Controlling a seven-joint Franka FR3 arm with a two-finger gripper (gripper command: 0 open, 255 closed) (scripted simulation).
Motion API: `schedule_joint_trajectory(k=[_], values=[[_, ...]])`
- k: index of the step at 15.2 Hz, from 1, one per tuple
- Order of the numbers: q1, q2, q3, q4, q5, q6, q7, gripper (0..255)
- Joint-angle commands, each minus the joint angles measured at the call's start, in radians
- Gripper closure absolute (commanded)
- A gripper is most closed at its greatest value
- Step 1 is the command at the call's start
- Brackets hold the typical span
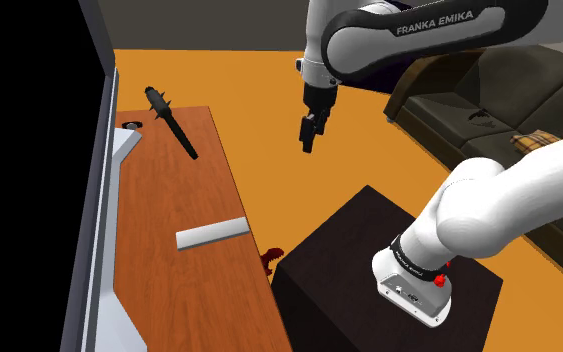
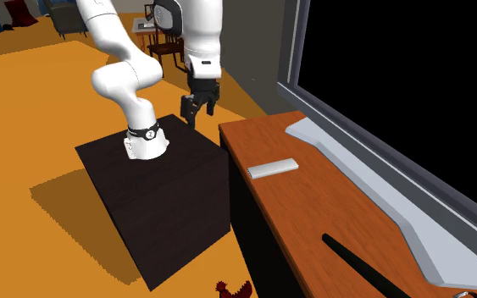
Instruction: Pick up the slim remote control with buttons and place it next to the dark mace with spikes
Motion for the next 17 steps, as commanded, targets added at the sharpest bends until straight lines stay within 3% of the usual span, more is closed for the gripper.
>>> schedule_joint_trajectory(k=[1, 10, 17], values=[[0.021, 0.053, 0.012, -0.011, 0.008, 0.074, -0.017, 0], [0.101, 0.335, 0.078, 0.037, 0.024, 0.343, -0.082, 0], [0.155, 0.564, 0.132, 0.126, -0.004, 0.510, -0.111, 0]])
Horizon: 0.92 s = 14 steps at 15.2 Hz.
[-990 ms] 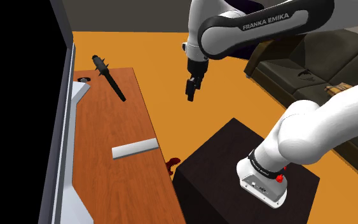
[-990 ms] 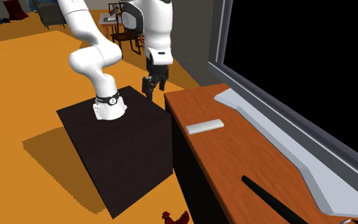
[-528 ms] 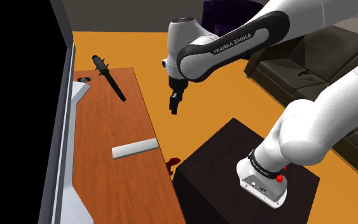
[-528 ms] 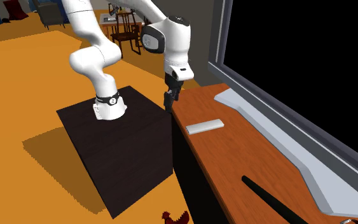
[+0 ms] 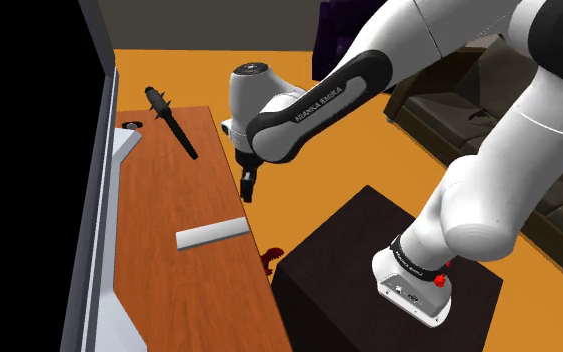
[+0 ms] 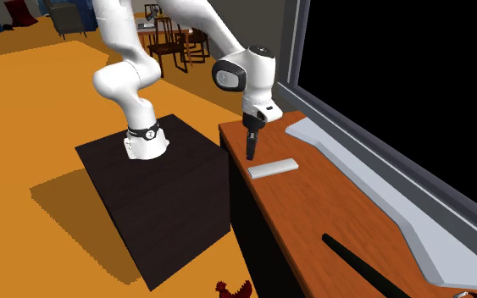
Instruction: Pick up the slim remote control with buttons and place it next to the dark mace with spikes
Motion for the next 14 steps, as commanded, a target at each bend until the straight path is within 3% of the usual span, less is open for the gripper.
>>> schedule_joint_trajectory(k=[1, 10, 14], values=[[0.017, 0.077, 0.014, 0.039, -0.016, 0.046, -0.003, 0], [0.111, 0.364, 0.049, 0.213, -0.118, 0.188, -0.006, 0], [0.127, 0.421, 0.040, 0.233, -0.138, 0.226, 0.003, 0]])
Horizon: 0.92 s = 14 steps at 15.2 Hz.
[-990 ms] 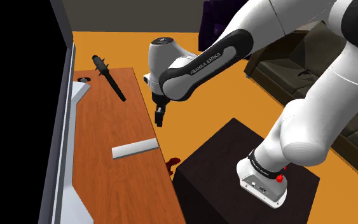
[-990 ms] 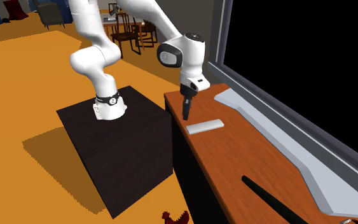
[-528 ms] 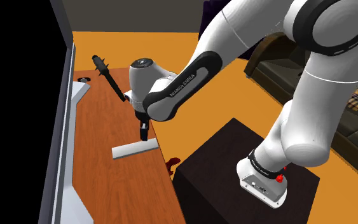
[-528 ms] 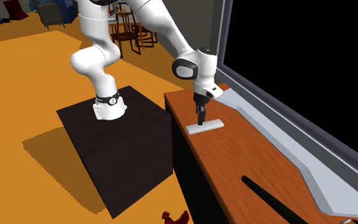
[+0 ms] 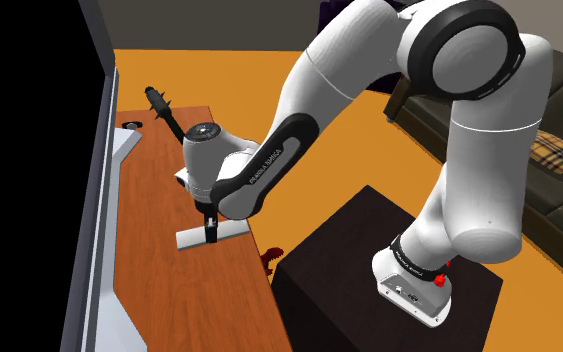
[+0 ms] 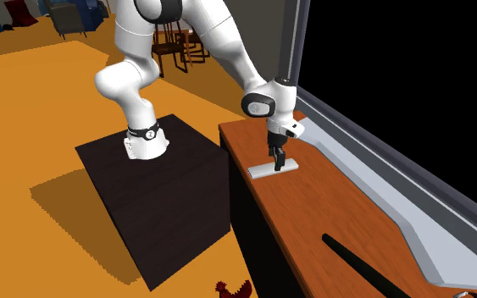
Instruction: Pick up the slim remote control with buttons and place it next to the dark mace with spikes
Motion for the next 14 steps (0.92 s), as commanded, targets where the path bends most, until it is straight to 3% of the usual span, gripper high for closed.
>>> schedule_joint_trajectory(k=[1, 12, 13, 14], values=[[0.007, 0.031, -0.007, 0.013, -0.009, 0.019, 0.006, 0], [0.017, 0.075, -0.019, 0.023, -0.022, 0.053, 0.015, 0], [0.017, 0.075, -0.019, 0.023, -0.022, 0.053, 0.015, 255], [0.017, 0.075, -0.019, 0.023, -0.022, 0.053, 0.015, 255]])
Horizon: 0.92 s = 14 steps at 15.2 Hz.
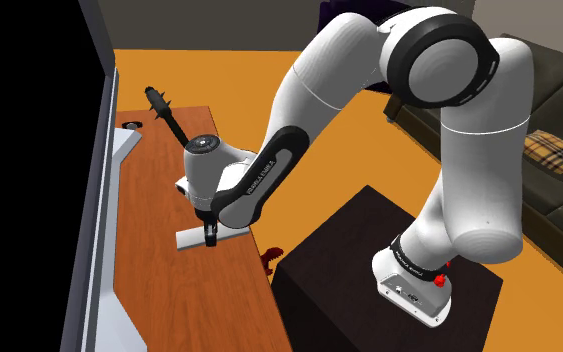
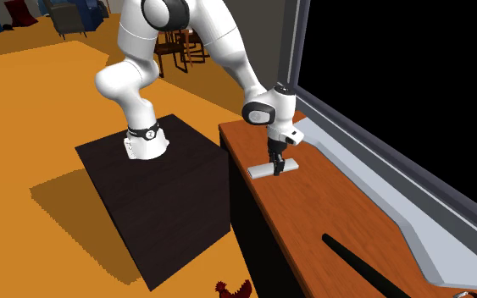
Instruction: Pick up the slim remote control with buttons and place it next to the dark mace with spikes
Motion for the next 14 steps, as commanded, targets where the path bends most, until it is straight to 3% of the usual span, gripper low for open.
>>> schedule_joint_trajectory(k=[1, 8, 14], values=[[0.000, 0.001, -0.001, 0.000, 0.000, 0.000, 0.000, 255], [0.000, 0.001, -0.001, 0.000, 0.000, 0.000, 0.000, 255], [-0.016, -0.074, 0.020, -0.016, 0.022, -0.058, -0.015, 255]])
